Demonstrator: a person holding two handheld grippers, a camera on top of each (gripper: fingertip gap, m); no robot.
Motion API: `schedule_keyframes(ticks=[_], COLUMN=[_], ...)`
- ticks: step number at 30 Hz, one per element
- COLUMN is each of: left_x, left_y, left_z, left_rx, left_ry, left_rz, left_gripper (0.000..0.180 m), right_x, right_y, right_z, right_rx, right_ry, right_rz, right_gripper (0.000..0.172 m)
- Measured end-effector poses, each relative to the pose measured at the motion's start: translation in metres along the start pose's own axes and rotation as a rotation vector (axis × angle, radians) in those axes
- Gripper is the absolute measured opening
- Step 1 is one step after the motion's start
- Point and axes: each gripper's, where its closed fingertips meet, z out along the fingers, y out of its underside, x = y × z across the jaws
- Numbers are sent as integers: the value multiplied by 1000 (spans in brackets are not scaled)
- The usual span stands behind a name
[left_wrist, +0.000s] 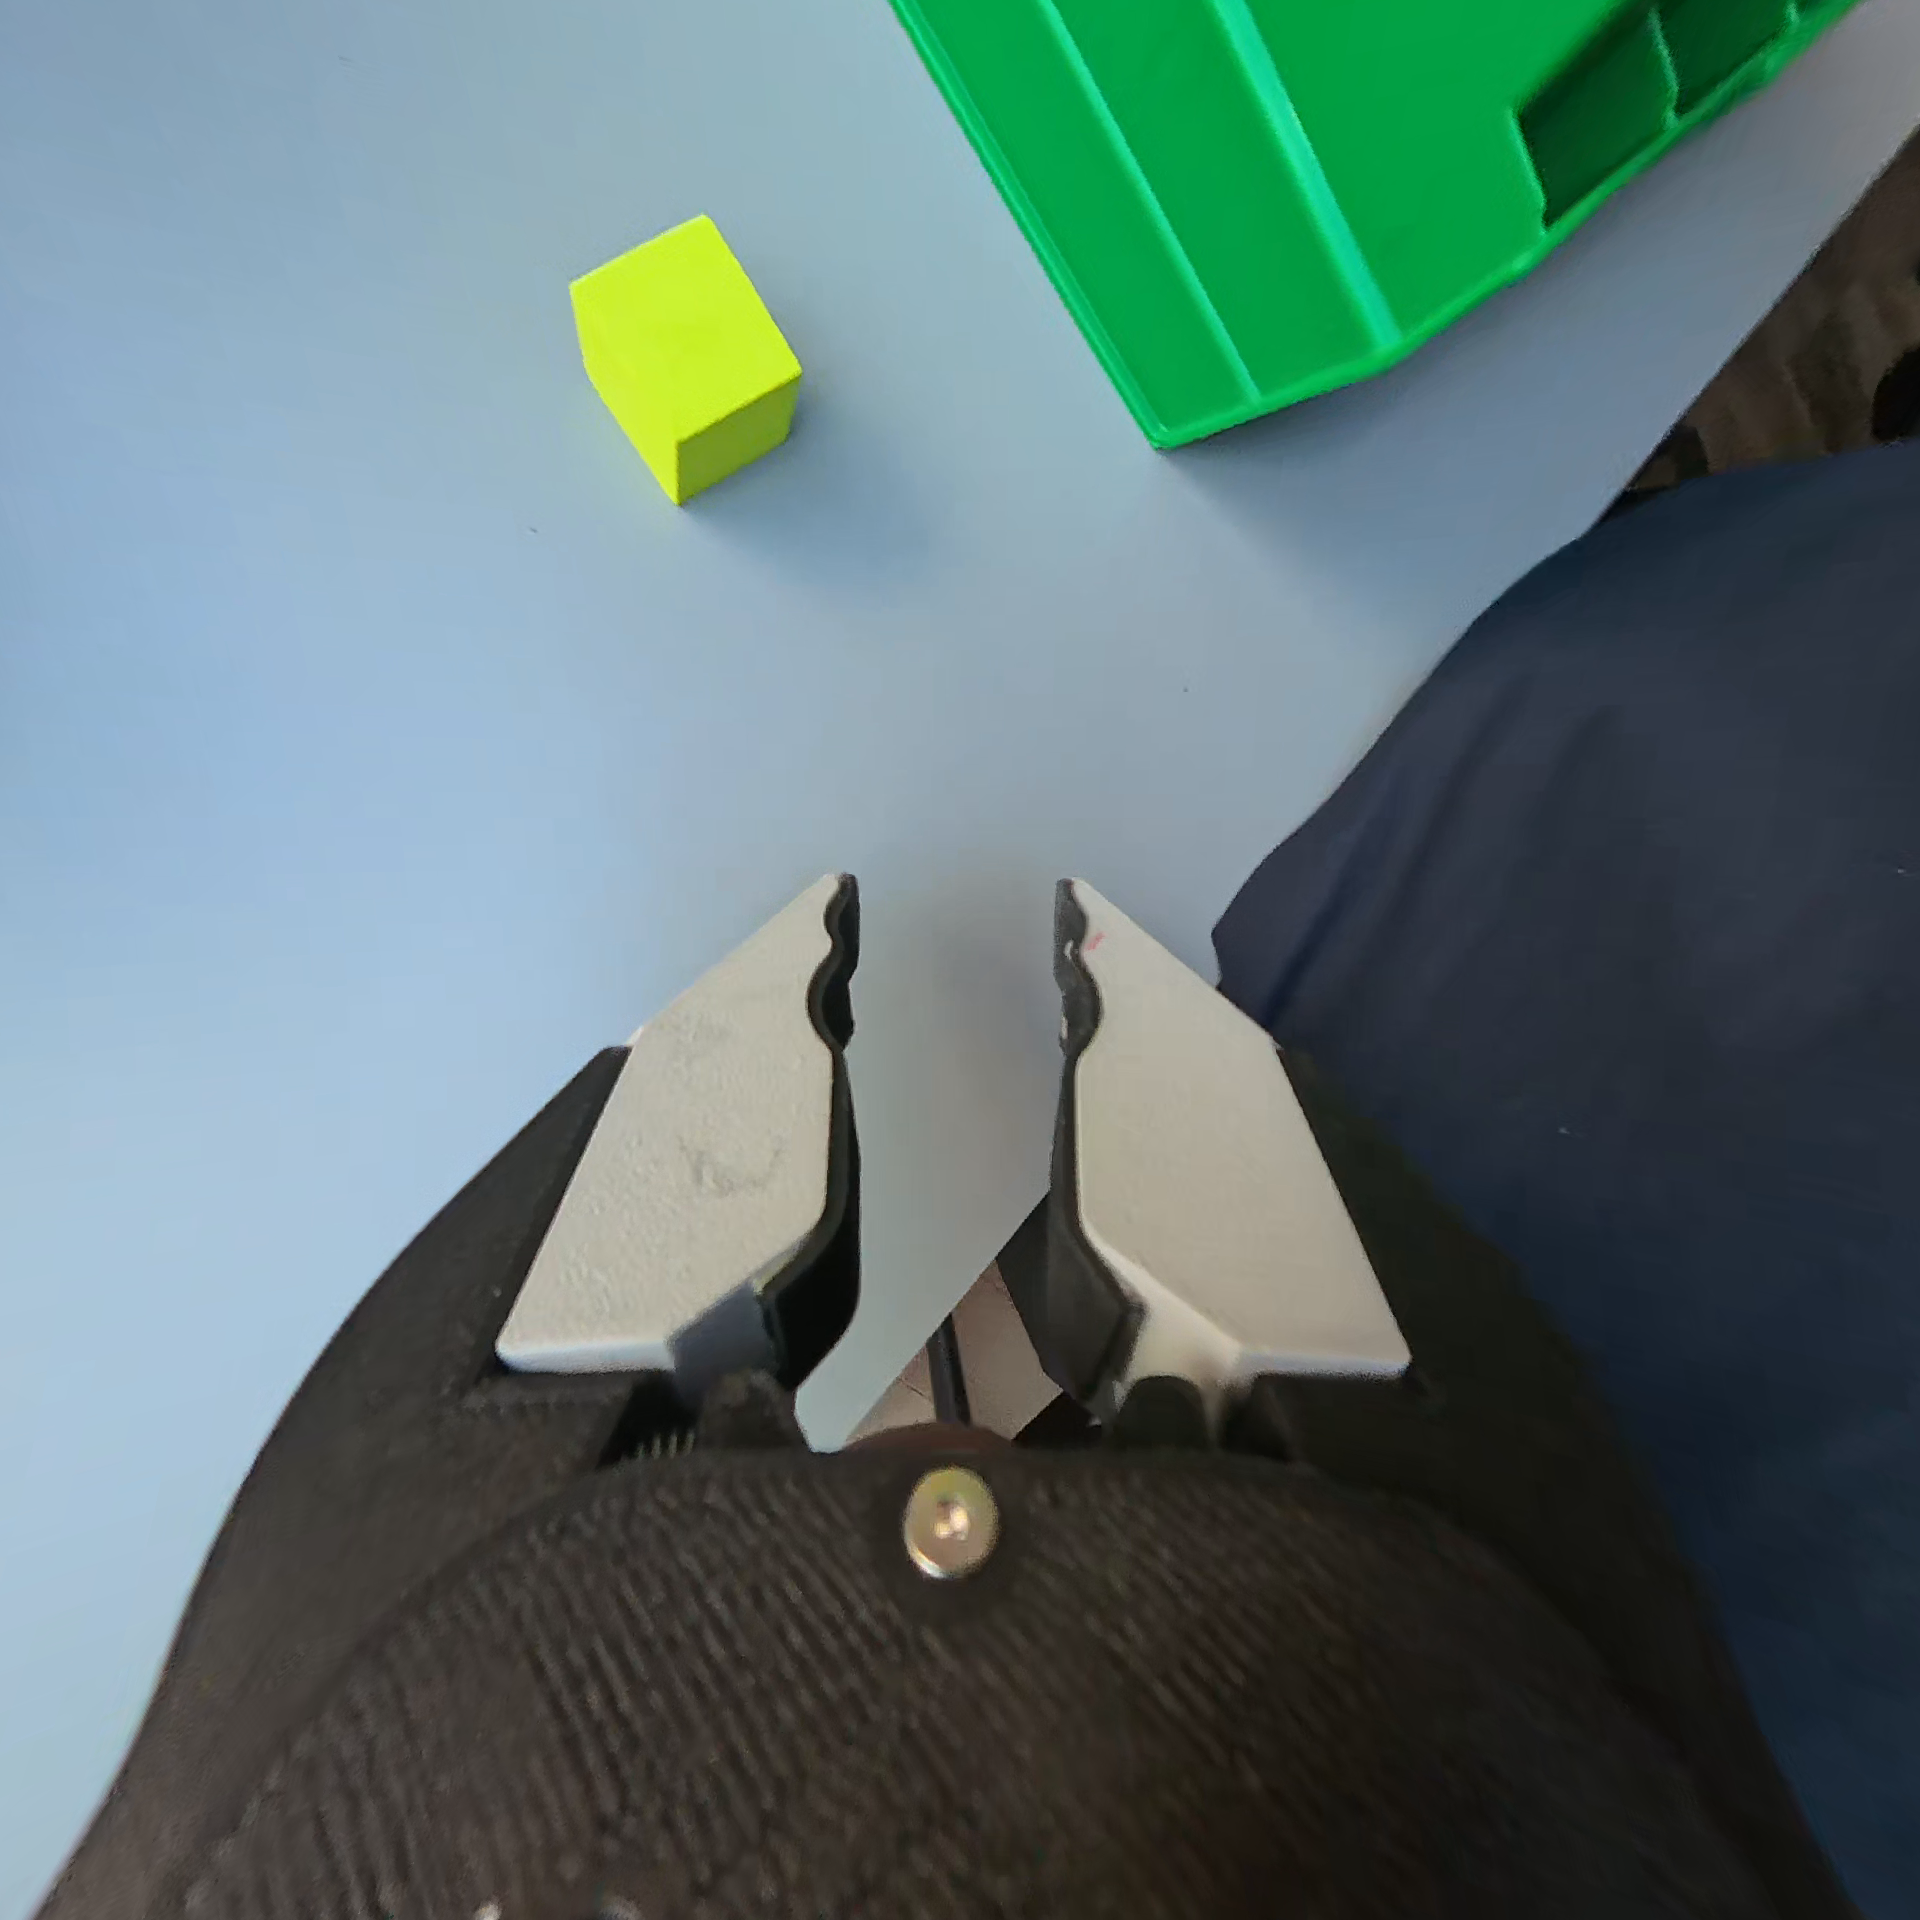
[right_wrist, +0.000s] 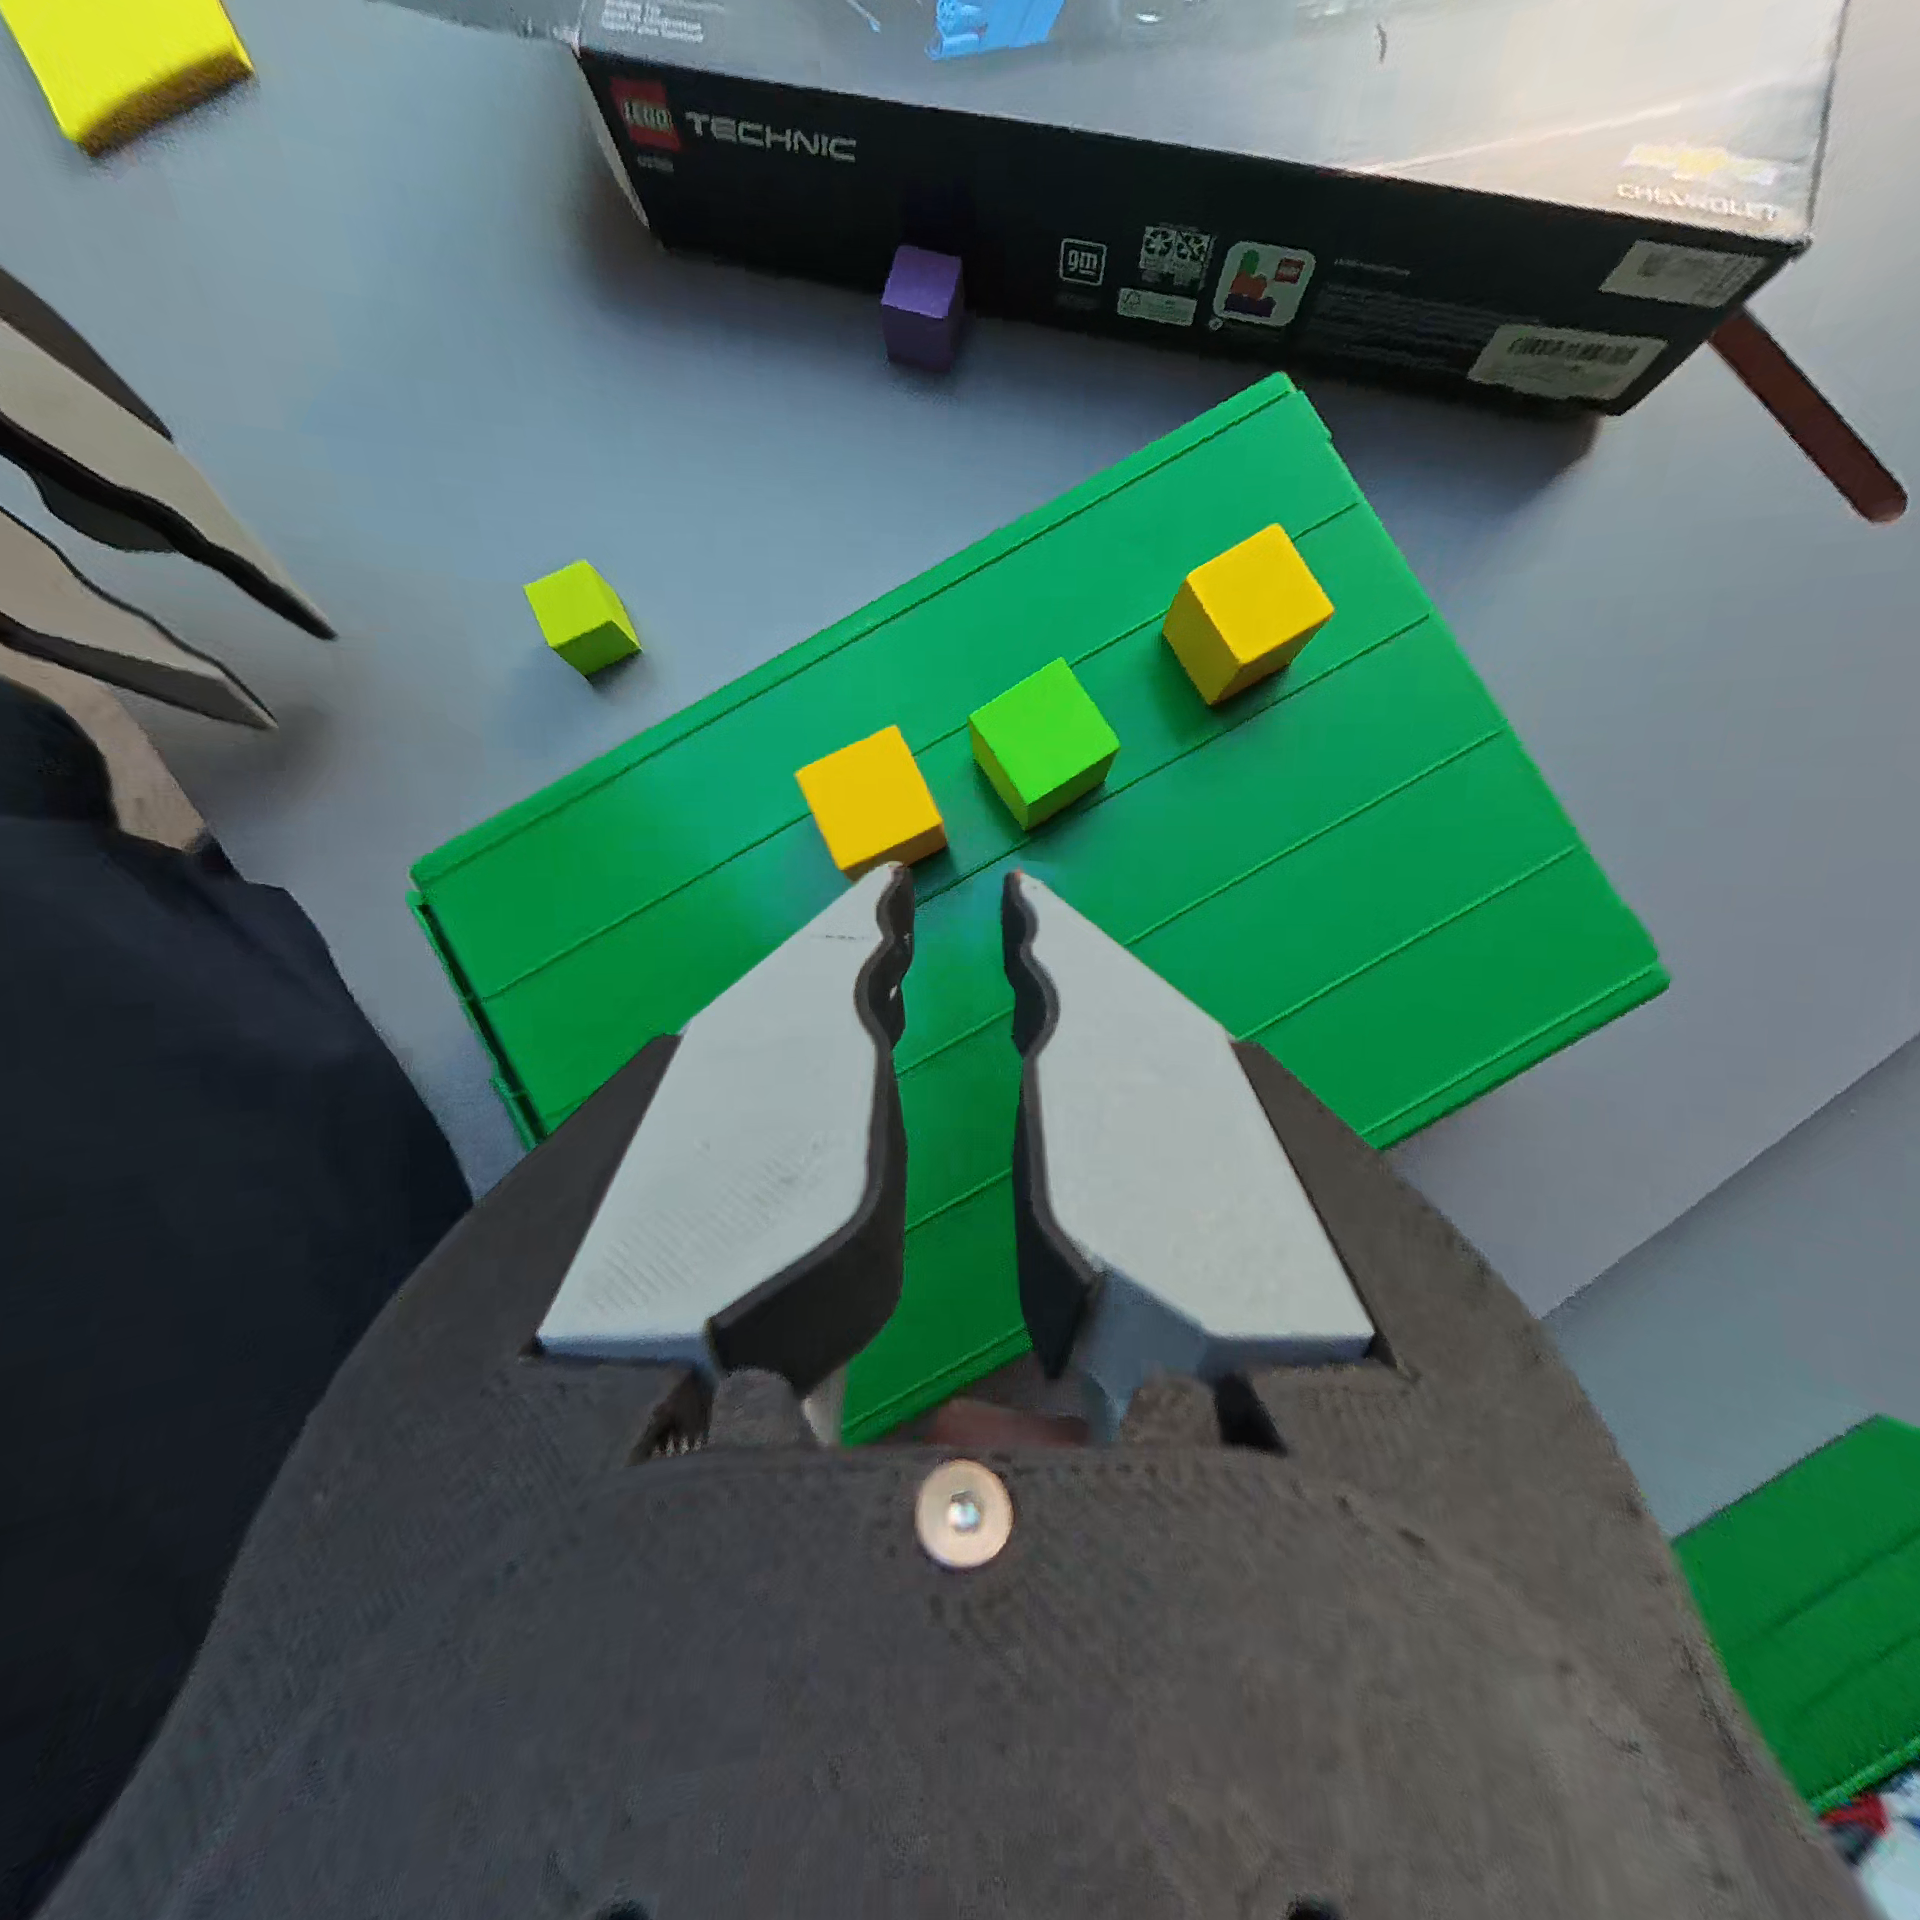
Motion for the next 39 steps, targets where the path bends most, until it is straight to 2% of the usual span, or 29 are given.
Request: schedule_keyframes(ticks=[7, 10, 12, 17, 20, 25, 28, 32, 39], left_x=[24, 41, 55, 86, 95, 87, 81, 75, 69], left_y=[-18, -27, -31, -33, -31, -34, -39, -40, -36], left_z=[0, 2, 5, 8, 9, 9, 8, 7, -1], left_rx=[10, 14, 22, 18, -5, -35, -32, -35, -2], left_ry=[-96, -139, -150, -165, -156, -134, -109, -70, -35], left_rz=[-179, -229, -273, -319, -290, -212, -157, -77, 1], left_gripper=[34, 34, 34, 33, 32, 32, 32, 32, 31], right_x=[15, 15, 13, 5, 5, -10, -24, -35, -30], right_y=[-13, -11, -9, -13, -4, 21, 35, 36, 47], right_z=[30, 43, 47, 24, 6, -13, -11, -4, 6], right_rx=[-56, -72, -71, -1, 13, 23, 14, 20, -74], right_ry=[-174, -227, -266, -362, -368, -348, -307, -248, -183], right_rz=[-281, -389, -436, -428, -369, -265, -253, -308, -326], right_gripper=[34, 24, 24, 24, 24, 24, 24, 24, 26])
